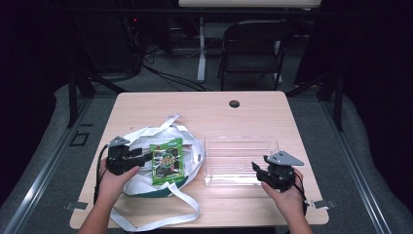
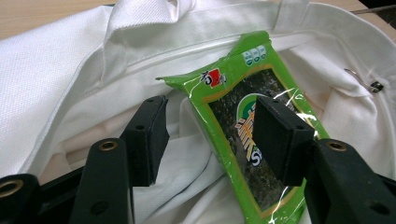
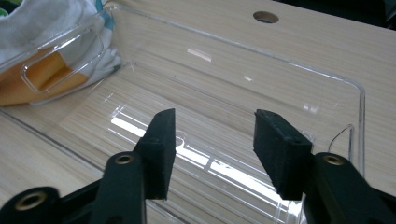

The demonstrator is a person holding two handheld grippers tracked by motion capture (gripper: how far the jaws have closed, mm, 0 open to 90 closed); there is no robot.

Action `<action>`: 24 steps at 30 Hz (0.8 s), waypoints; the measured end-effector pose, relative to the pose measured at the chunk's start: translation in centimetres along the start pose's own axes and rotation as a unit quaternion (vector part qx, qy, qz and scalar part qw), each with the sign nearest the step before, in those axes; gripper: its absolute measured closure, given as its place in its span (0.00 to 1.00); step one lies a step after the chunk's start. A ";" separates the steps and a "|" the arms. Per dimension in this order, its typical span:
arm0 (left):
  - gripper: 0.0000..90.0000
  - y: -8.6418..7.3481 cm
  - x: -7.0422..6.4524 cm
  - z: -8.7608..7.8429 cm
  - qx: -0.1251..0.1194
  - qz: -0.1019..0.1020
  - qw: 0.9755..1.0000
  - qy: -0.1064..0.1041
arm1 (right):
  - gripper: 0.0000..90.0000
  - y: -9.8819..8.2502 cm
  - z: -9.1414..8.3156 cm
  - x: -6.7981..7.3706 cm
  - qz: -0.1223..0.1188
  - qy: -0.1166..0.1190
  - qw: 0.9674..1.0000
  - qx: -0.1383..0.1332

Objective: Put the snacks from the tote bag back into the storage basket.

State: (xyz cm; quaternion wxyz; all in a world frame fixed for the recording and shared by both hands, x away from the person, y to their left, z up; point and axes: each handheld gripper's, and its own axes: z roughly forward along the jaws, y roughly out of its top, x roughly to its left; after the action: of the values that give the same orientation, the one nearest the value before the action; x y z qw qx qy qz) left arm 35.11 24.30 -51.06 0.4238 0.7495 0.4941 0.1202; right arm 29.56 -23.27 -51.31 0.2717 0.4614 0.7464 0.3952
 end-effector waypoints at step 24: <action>0.48 1.3 0.0 0.9 0.023 -0.032 0.999 -0.011 | 0.57 1.0 -0.7 -0.4 0.014 0.001 0.999 -0.030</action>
State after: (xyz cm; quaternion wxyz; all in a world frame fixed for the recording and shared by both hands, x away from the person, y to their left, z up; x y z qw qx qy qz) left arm 36.49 23.66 -50.58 0.4155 0.7443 0.5155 0.0871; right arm 29.66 -23.58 -50.13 0.2790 0.4631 0.7277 0.4220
